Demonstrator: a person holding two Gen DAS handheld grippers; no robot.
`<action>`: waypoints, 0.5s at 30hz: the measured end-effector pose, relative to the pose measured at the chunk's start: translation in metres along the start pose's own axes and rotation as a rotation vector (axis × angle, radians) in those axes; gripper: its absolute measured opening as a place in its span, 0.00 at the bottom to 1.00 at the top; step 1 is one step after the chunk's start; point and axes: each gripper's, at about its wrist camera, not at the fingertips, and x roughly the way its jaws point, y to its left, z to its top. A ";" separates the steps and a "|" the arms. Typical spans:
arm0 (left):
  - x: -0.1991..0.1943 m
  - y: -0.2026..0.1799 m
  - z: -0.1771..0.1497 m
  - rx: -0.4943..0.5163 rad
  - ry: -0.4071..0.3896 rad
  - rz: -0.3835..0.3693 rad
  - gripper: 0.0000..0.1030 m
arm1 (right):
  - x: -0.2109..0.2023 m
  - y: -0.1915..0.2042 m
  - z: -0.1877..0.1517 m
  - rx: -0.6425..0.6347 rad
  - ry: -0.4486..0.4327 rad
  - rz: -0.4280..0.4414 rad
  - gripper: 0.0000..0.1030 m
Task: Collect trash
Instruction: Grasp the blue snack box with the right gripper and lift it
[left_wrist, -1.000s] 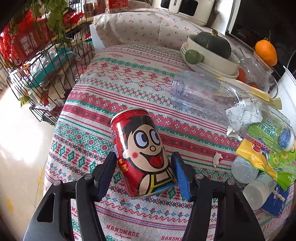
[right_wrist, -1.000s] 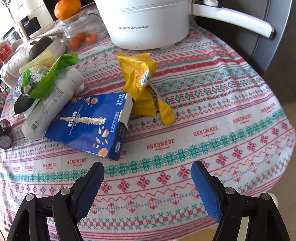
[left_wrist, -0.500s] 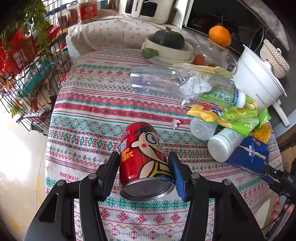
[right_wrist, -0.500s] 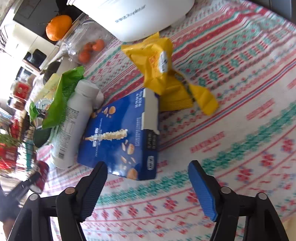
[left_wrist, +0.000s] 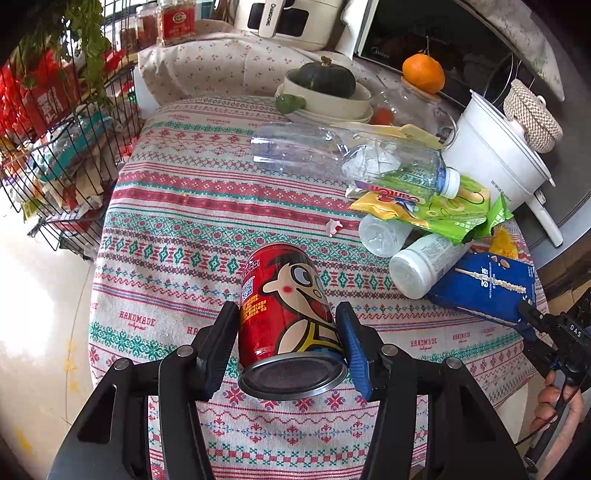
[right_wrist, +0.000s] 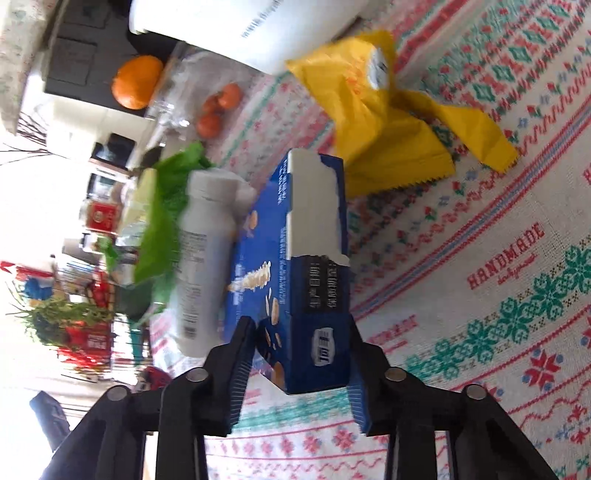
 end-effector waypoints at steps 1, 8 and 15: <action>-0.004 -0.002 -0.001 0.003 -0.007 -0.006 0.55 | -0.007 0.005 -0.001 -0.013 -0.012 0.008 0.30; -0.029 -0.020 -0.016 0.028 -0.039 -0.064 0.55 | -0.057 0.050 -0.013 -0.169 -0.104 -0.042 0.25; -0.053 -0.048 -0.032 0.085 -0.074 -0.136 0.55 | -0.114 0.068 -0.035 -0.270 -0.169 -0.064 0.25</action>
